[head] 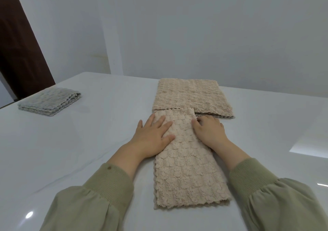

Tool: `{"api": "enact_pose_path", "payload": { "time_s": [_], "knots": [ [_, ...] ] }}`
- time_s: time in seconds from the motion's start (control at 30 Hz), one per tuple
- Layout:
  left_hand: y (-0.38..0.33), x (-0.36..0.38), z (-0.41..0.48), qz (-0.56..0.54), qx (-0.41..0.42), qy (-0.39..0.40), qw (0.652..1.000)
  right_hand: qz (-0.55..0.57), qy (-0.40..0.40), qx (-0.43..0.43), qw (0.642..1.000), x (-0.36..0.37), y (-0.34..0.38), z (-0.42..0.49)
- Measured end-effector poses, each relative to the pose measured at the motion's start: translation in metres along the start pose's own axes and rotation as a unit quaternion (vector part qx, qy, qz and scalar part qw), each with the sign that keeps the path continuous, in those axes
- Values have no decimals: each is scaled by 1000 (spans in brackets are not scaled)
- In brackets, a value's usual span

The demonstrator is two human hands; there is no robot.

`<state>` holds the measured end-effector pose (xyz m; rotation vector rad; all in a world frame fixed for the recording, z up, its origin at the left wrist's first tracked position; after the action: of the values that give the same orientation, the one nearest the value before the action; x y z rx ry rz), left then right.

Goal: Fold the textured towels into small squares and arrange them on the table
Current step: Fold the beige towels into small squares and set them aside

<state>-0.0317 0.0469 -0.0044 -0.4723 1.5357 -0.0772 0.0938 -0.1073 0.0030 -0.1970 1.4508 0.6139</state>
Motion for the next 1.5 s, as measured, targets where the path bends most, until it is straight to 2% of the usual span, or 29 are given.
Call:
{"api": "enact_pose_path", "payload": {
  "time_s": [0.17, 0.27, 0.33, 0.43, 0.5, 0.6, 0.63, 0.77, 0.9, 0.93, 1.0, 1.07, 1.13, 1.2, 1.37, 1.5],
  "knots": [
    [4, -3, -4, 10, -33, 15, 999, 27, -5, -12, 1000, 1, 3, -4],
    [1, -3, -6, 4, -39, 12, 999, 123, 23, -4, 992, -2, 7, -3],
    [0, -3, -6, -7, -42, -8, 999, 219, 40, 6, 975, -7, 10, -7],
    [2, -2, -5, -59, -34, -74, 995, 298, 32, -6, 954, -16, 11, -10],
    [2, -4, -5, -133, -16, -127, 983, 401, 46, 15, 915, -20, 10, -10],
    [2, -9, -7, -301, -50, -154, 940, 608, 124, 49, 783, -27, 12, -11],
    [1, -11, -8, -359, -66, -150, 919, 639, 139, 48, 755, -29, 11, -10],
    [-4, -16, -8, -501, -76, -168, 845, 665, 185, 14, 723, -35, 6, -9],
    [-12, -18, -8, -617, -78, -200, 757, 667, 216, -28, 713, -38, 2, -8],
    [-11, -18, -8, -639, -78, -205, 737, 664, 225, -39, 712, -40, 0, -8],
    [-9, -18, -7, -654, -71, -220, 720, 632, 235, -65, 735, -45, -2, -8],
    [-10, -21, -8, -650, -52, -238, 720, 559, 229, -91, 791, -49, -2, -7],
    [-13, -24, -10, -645, -31, -252, 721, 462, 191, -120, 858, -55, 3, -7],
    [-17, -27, -12, -651, -8, -255, 715, 396, 137, -152, 895, -62, 10, -8],
    [-25, -33, -17, -635, 33, -242, 733, 259, 80, -214, 939, -77, 30, -9],
    [-27, -35, -20, -635, 50, -230, 736, 182, 78, -244, 949, -86, 37, -13]
  ]
}}
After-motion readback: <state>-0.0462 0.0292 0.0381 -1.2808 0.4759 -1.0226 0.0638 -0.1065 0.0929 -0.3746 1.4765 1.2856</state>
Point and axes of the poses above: each hand's wrist, its own z-axis towards the middle knuckle, its own x-axis out of the palm, y = z × x, the point moved 1 cm from there along z, towards the middle knuckle, and after that the axes turned 10 degrees about -z, right-handed, at the moved point
